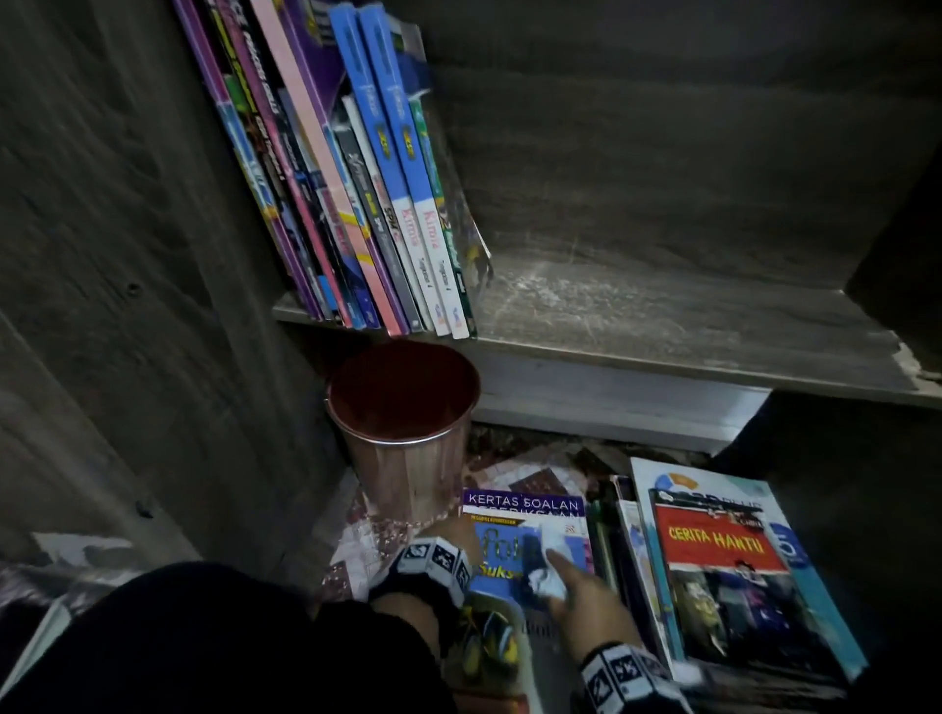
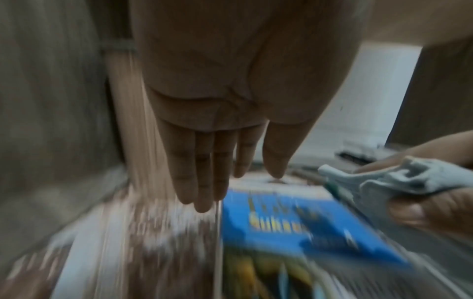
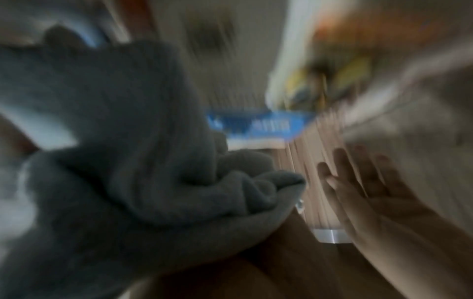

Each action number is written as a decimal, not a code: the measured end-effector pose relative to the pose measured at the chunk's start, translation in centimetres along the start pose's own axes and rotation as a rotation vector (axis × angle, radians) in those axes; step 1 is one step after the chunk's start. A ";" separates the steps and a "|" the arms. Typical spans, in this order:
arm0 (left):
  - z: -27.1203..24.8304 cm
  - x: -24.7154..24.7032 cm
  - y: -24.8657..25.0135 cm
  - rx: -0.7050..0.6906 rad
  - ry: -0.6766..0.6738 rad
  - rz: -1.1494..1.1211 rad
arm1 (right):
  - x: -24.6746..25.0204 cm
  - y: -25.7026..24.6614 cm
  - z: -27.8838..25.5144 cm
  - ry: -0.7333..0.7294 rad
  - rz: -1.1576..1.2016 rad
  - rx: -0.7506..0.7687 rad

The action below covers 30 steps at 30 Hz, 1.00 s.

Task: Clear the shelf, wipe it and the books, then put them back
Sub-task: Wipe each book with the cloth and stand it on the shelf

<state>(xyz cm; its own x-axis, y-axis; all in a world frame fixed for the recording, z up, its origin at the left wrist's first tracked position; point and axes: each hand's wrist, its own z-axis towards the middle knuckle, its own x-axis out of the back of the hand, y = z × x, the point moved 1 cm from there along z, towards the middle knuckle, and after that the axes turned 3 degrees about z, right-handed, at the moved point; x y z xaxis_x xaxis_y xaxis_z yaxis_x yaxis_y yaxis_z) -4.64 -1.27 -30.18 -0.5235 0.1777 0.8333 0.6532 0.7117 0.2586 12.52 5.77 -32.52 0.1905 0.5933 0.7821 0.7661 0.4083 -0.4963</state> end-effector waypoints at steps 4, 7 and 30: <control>-0.5 -5.3 0.0 -0.008 -0.150 0.062 | -3.6 2.7 0.2 -0.262 -0.099 -0.064; -1.1 -7.6 -0.1 0.033 -0.129 0.120 | -5.6 3.9 -0.1 -0.359 -0.180 -0.071; -4.5 -3.9 2.9 -0.185 0.152 -0.775 | -5.6 3.4 -1.3 -0.057 0.722 -0.064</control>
<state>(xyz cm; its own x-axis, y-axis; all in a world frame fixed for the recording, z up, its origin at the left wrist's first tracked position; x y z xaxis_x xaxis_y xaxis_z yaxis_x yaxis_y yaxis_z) 1.75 -3.01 -30.48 -0.7932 -0.4235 0.4376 0.2216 0.4685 0.8552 14.80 2.96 -38.07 0.6315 0.7351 0.2466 0.4965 -0.1391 -0.8568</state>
